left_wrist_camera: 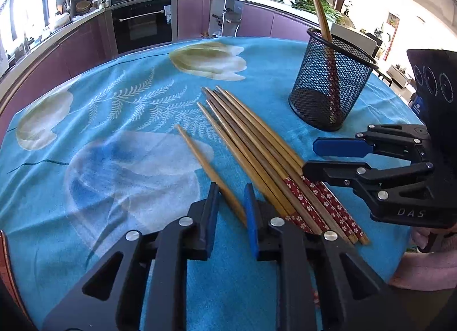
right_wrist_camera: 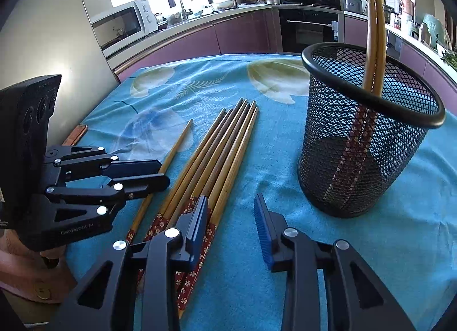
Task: Organize utensils
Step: 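Return to the pile and grasp a chopstick with each tool, then lift the chopsticks upright and carry both tools over the mesh holder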
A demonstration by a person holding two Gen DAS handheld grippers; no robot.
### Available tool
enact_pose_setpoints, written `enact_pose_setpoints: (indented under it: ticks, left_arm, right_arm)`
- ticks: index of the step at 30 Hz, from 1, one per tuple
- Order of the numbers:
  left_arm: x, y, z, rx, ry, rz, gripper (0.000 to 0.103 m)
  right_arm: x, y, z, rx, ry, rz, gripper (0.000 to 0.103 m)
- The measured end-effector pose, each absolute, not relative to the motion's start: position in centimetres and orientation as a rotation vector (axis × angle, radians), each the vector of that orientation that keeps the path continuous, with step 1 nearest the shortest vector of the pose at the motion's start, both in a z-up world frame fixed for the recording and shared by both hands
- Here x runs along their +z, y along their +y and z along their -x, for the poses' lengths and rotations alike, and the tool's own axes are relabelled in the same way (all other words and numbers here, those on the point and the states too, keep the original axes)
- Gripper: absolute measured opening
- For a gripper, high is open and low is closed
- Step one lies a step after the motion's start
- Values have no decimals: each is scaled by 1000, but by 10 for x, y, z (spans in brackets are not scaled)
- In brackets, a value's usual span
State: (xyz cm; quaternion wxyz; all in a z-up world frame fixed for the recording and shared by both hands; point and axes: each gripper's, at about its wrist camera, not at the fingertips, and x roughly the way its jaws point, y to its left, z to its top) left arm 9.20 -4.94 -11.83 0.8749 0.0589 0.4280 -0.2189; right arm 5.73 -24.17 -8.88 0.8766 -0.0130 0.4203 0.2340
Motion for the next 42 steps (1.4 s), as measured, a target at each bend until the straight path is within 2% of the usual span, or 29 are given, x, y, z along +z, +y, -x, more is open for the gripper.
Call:
enact_pose_setpoints:
  ticks: [4,7,10,18,22,29,42]
  left_arm:
    - [-118,-52,-99,-444,893,-111,14]
    - [-118,-53,-101,-433,894,-108,13]
    - [-118,-53,-101,-416,890,-122,20]
    - [-121,-51,-109,-391,899,-136,22]
    - [-121,-52,-112,-379,897,-126,16]
    - [-121,-48,-115,-349,897,-57,8]
    - [-106,-44,-104,-410,860,-7,7]
  right_arm:
    - [-89,-243,-58,477,889,23,24]
    - [-88,-244,-58,472,891,25,24]
    - [-88,-241,-61,461,889,38,24]
    - [-91,-232,-74,428,881,53,24]
    - [-91,-232,-79,421,877,44,23]
    - [-92,-239,-83,426,883,-21,8]
    - [-81,-242,-72,478,849,-51,6]
